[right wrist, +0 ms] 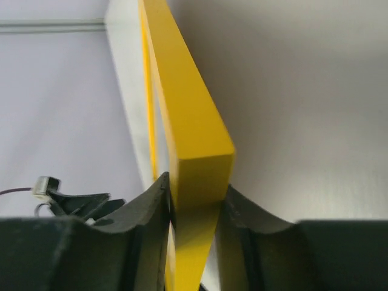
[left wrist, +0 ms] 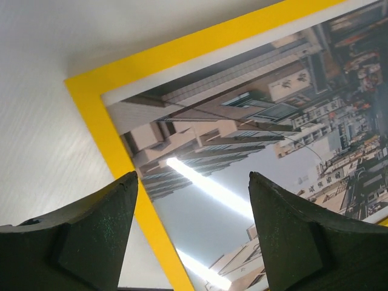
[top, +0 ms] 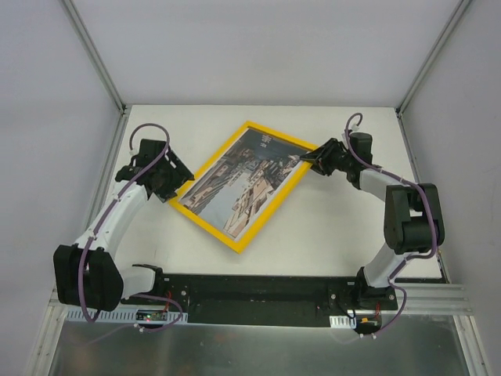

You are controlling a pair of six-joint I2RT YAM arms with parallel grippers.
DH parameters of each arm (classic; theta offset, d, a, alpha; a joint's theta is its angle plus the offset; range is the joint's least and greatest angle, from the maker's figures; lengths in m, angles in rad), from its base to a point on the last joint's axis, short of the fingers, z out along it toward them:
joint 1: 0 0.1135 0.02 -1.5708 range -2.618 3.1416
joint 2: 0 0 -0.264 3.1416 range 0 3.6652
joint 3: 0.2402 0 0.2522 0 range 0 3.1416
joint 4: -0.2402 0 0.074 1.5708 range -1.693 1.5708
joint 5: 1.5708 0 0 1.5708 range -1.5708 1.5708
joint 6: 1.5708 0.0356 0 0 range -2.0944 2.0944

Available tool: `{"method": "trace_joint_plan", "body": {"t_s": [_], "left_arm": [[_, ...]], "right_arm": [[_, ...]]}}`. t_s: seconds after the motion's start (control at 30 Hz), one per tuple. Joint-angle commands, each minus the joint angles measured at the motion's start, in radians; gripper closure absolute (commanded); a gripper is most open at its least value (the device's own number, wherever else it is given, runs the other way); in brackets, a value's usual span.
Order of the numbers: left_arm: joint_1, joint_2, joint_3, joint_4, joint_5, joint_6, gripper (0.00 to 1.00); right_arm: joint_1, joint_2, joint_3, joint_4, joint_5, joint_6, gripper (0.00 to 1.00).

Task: Put the photo into the frame
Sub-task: Place the photo frame at the center of the board, then rotate the photo frame at the center of the board.

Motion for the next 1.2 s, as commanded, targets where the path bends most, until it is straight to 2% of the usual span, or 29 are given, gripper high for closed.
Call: {"method": "trace_joint_plan", "body": {"t_s": [0.0,0.07,0.17,0.3,0.43,0.53,0.7,0.9,1.03,1.17], "left_arm": [[0.011,-0.095,-0.103,0.014,-0.023,-0.198,0.27],[0.011,-0.118,-0.152,0.014,-0.017,-0.249,0.25],[0.011,-0.152,-0.227,0.025,-0.010,-0.301,0.25],[0.011,-0.181,-0.301,0.042,0.015,-0.329,0.25],[-0.001,-0.191,-0.376,0.066,0.010,-0.324,0.29],[-0.018,-0.198,-0.436,0.082,0.000,-0.340,0.35],[-0.061,-0.217,-0.505,0.096,-0.036,-0.359,0.53],[-0.148,-0.188,-0.525,0.114,-0.085,-0.407,0.66],[-0.171,-0.145,-0.517,0.138,-0.089,-0.428,0.76],[-0.174,-0.106,-0.510,0.158,-0.086,-0.448,0.80]], "right_arm": [[-0.003,-0.025,0.010,-0.034,0.098,-0.190,0.53],[-0.005,-0.041,0.014,-0.128,0.146,-0.242,0.41],[-0.003,-0.064,0.017,-0.272,0.207,-0.298,0.30],[-0.003,-0.099,0.025,-0.429,0.311,-0.380,0.20],[0.003,-0.088,0.091,-0.550,0.451,-0.443,0.17],[0.005,-0.029,0.168,-0.580,0.479,-0.462,0.23],[0.003,0.085,0.331,-0.635,0.581,-0.476,0.57],[0.014,0.225,0.491,-0.717,0.645,-0.491,0.83],[0.029,0.278,0.530,-0.744,0.672,-0.511,0.87],[0.044,0.317,0.559,-0.779,0.683,-0.534,0.87]]}}
